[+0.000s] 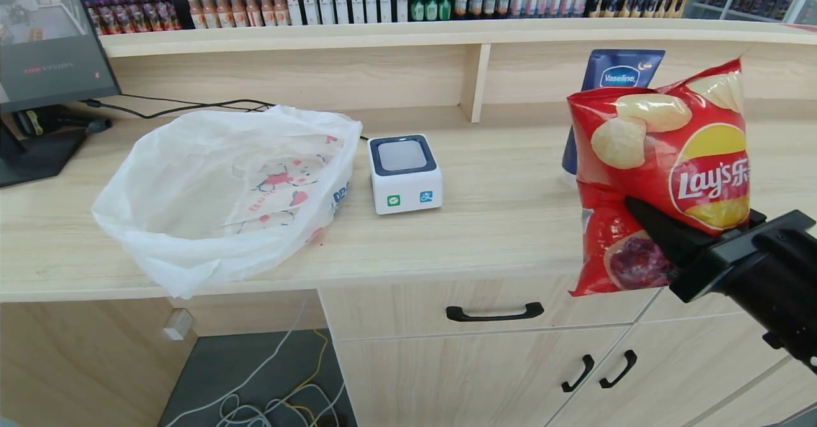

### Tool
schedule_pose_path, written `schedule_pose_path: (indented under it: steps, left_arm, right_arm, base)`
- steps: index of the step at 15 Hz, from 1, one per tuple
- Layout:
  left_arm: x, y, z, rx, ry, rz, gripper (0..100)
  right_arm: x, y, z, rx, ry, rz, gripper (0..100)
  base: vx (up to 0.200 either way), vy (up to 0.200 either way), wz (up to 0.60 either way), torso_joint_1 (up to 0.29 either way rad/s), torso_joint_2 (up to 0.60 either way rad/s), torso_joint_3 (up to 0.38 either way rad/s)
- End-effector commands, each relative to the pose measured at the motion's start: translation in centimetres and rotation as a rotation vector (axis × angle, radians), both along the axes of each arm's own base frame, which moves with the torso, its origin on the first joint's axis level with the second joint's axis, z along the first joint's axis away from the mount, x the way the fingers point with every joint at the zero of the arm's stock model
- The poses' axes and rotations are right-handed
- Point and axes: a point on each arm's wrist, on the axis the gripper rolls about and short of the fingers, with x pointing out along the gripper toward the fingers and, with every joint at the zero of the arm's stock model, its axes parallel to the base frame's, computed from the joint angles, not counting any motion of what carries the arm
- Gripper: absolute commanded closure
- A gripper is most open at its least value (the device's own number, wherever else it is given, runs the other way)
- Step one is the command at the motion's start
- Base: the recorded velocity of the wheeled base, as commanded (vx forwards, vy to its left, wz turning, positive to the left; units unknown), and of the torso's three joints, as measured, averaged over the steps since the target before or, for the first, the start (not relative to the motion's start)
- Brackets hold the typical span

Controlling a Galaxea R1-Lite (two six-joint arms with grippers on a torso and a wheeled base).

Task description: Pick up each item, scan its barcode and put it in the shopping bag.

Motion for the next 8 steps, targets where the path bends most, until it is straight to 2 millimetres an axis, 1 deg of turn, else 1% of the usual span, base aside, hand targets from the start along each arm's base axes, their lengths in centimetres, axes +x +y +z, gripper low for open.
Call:
schedule_pose_path:
  steps: [1, 5, 8]
  left_arm:
    - [0.0, 0.0, 0.0, -0.001, 0.0, 0.001, 0]
    - [0.0, 0.0, 0.0, -0.001, 0.0, 0.001, 0]
    - [0.0, 0.0, 0.0, -0.001, 0.001, 0.001, 0]
  right_arm:
    - [0.9, 0.0, -0.2, -0.01, 0.012, -0.012, 100]
    - [1.4, 0.2, -1.1, -0.029, 0.039, -0.001, 100]
    - [1.1, -0.1, -1.7, -0.038, 0.049, 0.008, 100]
  base:
    - [0.0, 0.2, 0.0, 0.002, 0.01, 0.002]
    - [0.0, 0.2, 0.0, -0.001, 0.0, 0.002]
    - [0.0, 0.2, 0.0, 0.006, 0.01, -0.002]
